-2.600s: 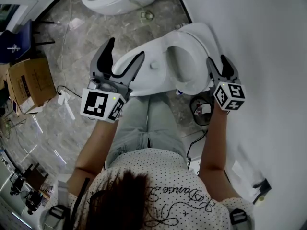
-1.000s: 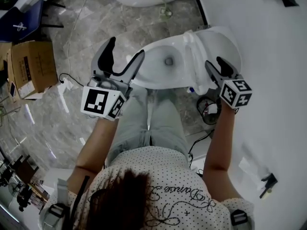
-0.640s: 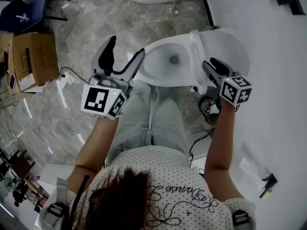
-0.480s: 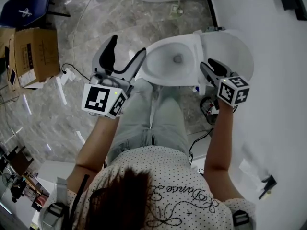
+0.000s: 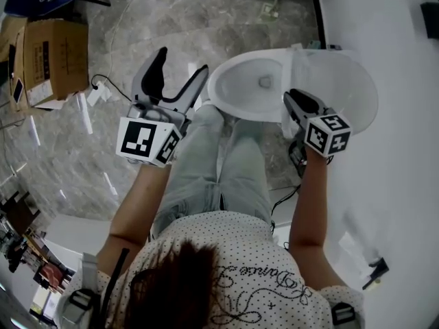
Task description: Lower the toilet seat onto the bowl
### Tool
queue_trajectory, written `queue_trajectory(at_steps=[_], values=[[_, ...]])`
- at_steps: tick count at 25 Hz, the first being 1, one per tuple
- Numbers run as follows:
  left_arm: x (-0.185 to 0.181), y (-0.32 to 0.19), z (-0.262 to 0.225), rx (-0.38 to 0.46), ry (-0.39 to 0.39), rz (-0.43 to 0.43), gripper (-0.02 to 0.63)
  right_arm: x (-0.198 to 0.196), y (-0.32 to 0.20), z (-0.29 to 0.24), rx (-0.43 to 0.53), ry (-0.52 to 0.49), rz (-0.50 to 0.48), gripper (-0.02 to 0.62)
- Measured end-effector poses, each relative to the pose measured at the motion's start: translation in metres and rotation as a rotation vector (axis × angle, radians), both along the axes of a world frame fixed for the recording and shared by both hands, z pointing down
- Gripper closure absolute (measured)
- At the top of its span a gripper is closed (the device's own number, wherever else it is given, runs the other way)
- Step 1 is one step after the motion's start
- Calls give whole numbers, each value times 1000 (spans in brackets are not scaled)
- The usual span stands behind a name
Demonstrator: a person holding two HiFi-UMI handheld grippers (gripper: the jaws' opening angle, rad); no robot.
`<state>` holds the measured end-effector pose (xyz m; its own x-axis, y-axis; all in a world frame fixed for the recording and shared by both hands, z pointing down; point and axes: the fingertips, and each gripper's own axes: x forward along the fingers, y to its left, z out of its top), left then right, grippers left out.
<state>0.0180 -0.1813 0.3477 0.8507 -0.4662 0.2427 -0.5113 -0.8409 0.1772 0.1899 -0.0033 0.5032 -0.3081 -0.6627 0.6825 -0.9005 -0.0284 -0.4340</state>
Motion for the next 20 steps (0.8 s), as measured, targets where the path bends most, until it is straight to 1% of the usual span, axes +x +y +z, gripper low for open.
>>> queue_trajectory(at_steps=[4,11,20], values=[[-21,-7,7,-6,-3,-37,249,-22,-10,13,-13,21,-31,496],[-62,-23,28,-22,-13,-104,250,-55,-30,36,-27,125,-80,495],[-101,-26,52,-49,-30,-176,250,-87,-45,65,-36,137,-139,492]])
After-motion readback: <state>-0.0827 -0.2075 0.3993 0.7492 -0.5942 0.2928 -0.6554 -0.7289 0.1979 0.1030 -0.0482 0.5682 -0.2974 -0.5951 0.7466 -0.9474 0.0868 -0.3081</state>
